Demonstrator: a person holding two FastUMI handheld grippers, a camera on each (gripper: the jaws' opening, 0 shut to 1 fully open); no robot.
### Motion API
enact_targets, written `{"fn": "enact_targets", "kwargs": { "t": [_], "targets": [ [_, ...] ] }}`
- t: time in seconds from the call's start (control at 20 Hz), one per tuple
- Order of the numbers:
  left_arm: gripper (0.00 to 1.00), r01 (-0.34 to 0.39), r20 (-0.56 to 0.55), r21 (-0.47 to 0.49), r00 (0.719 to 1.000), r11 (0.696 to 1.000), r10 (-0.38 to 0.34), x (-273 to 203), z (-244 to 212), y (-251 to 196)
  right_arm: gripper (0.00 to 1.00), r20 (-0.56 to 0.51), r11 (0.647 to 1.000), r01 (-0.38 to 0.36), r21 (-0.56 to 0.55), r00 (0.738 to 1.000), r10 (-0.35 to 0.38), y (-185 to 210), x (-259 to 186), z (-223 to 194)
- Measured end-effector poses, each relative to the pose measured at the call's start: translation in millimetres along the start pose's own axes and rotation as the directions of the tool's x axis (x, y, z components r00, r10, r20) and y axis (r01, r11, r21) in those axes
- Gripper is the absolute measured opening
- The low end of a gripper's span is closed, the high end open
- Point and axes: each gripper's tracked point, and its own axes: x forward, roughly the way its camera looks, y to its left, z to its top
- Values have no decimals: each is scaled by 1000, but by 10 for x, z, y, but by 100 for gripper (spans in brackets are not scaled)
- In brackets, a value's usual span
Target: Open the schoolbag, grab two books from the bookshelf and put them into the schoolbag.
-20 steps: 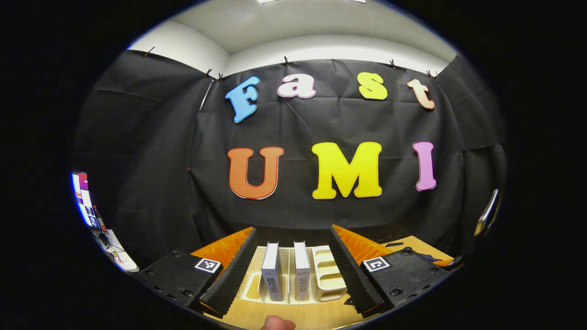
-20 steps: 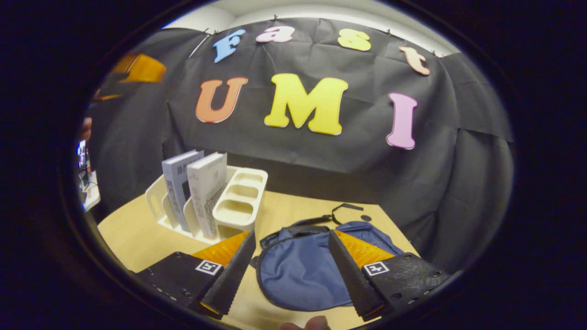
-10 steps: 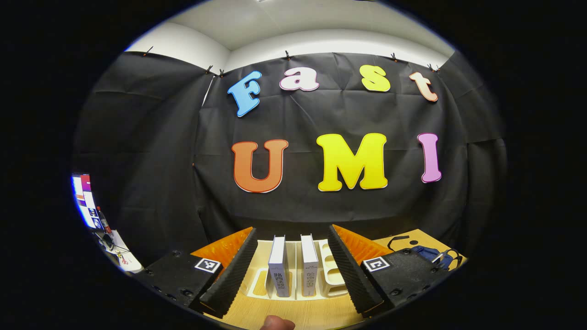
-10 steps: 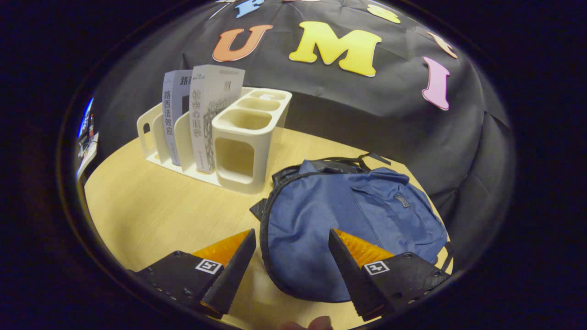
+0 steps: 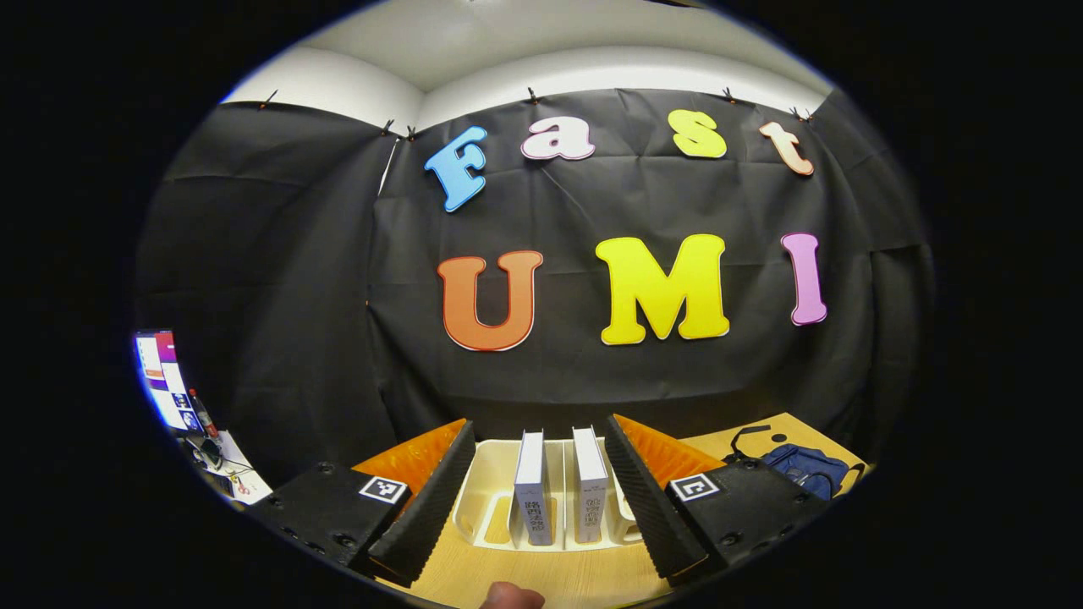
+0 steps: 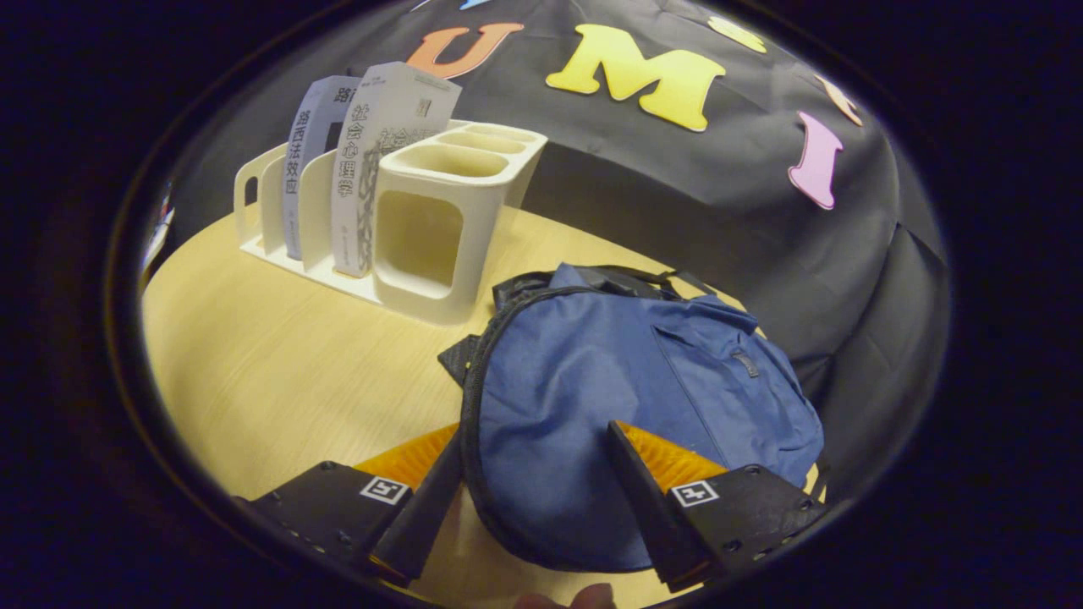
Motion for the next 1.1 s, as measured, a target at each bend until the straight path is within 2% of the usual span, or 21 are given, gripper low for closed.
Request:
{"fn": "enact_targets", "kwargs": {
  "t": [0.2,0.25,0.3,0.35,0.5,0.55,0.6,0.7,0.85,1.1],
  "targets": [
    [96,8,1,4,1000,1000,-8,-8,21,-44,95,1,1000,14,11,1000,-14,-40,28,-11],
    [96,11,-1,5,1000,1000,-11,-7,31,-60,99,-8,1000,7,20,1000,-6,-26,43,-34],
    [96,12,-2,3,1000,1000,-12,-10,15,-60,94,-23,999,-5,33,1000,6,-15,42,-39],
    [96,12,-2,3,1000,1000,-12,-10,28,-62,86,-36,999,-22,42,999,24,24,55,-49],
    [96,7,5,0,1000,1000,-7,-3,44,-57,37,-43,994,-63,94,997,68,43,26,13],
    [96,6,4,-2,1000,1000,-6,-1,44,-56,24,-58,988,-78,130,995,86,48,5,3],
    [96,4,3,-3,1000,1000,-4,3,32,-58,23,-67,984,-85,157,993,96,20,-8,-26],
    [96,2,3,-8,1000,1000,-2,13,37,-52,2,-87,972,-131,198,985,150,17,-22,40],
    [96,-2,4,-17,1000,1000,2,55,25,-56,0,-71,968,-162,192,981,178,-67,-154,190],
    [96,4,-17,-19,1000,1000,-4,184,-36,-74,0,3,970,-168,174,985,170,-428,-536,666]
  ]
}}
